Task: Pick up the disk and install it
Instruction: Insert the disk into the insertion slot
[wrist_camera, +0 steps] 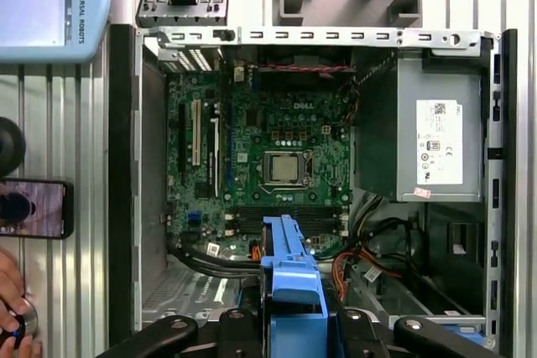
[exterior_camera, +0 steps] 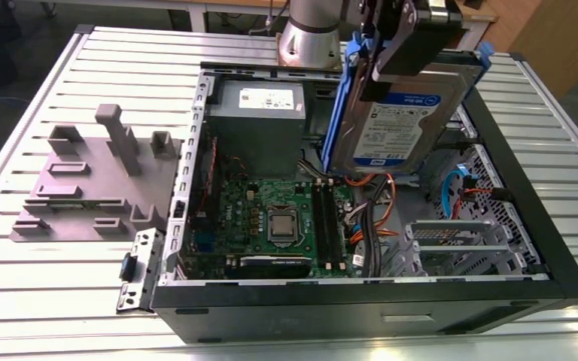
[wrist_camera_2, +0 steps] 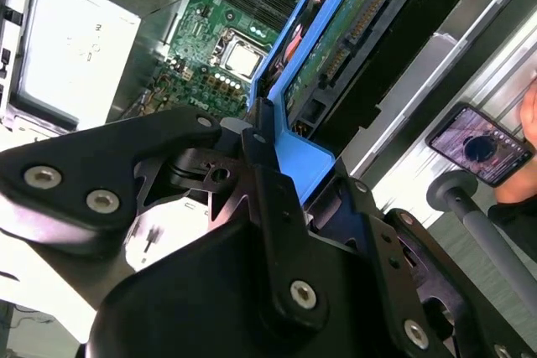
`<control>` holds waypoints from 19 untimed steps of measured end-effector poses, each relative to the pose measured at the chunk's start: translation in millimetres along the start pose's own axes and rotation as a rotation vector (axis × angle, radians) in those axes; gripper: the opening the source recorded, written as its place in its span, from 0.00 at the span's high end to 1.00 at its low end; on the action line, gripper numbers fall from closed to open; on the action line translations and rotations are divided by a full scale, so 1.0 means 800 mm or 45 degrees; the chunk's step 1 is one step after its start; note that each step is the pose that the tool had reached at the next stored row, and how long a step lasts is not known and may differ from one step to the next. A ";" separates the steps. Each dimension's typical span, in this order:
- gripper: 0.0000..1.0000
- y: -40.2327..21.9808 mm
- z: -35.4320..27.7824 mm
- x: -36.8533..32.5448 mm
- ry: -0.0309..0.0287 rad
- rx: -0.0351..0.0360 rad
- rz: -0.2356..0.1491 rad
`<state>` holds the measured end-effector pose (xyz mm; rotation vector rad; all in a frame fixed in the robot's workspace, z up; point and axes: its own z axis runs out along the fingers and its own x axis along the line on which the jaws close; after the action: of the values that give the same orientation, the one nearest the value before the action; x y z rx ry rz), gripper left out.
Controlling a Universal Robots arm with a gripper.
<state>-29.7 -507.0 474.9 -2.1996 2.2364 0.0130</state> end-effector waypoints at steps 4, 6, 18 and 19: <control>0.64 -0.0004 0.0009 0.0031 -0.0002 0.0000 0.000; 0.64 -0.0006 0.0009 0.0033 0.0000 0.0000 0.000; 0.64 -0.0011 0.0009 0.0038 0.0001 0.0000 0.000; 0.64 -0.0011 0.0009 0.0038 0.0001 0.0000 0.000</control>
<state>-28.8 -510.0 474.2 -2.1996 2.2364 0.0130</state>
